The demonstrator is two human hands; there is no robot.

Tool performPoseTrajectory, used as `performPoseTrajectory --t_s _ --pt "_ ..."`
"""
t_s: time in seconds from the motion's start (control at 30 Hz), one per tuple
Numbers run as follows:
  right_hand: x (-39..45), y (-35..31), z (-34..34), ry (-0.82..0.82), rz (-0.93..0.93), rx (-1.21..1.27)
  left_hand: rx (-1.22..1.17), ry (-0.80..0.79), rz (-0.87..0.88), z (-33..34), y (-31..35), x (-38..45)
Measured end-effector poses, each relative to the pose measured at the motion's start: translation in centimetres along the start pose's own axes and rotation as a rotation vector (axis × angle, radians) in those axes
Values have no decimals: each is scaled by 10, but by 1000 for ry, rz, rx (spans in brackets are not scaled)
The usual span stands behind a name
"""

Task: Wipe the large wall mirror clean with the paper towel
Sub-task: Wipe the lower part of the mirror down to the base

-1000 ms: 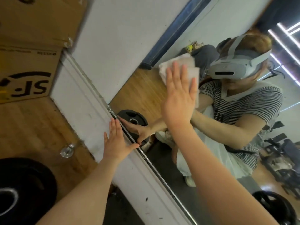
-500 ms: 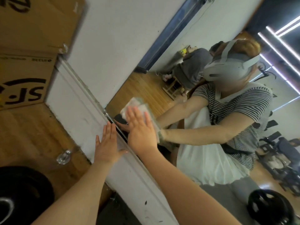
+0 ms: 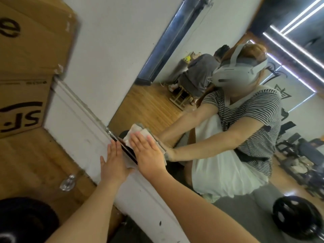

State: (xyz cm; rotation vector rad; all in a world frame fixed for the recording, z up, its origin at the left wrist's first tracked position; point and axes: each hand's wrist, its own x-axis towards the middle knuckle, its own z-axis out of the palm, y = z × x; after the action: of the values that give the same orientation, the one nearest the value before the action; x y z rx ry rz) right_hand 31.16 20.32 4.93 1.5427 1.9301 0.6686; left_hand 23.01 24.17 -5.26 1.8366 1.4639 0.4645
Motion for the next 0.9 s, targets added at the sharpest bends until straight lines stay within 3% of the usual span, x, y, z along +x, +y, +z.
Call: performPoseTrajectory --t_s 0.27,0.57,0.73,0.9 --pt "36 65 -90 323 309 95 -2 -48 5 -9 1 -2" --pt "59 56 -95 430 459 165 26 -69 15 -9 0 -3" --pt "73 33 -75 349 248 51 61 -74 24 -13 -4 -5" --pt "70 0 -38 50 -94 -120 50 -96 13 -20 0 -7"
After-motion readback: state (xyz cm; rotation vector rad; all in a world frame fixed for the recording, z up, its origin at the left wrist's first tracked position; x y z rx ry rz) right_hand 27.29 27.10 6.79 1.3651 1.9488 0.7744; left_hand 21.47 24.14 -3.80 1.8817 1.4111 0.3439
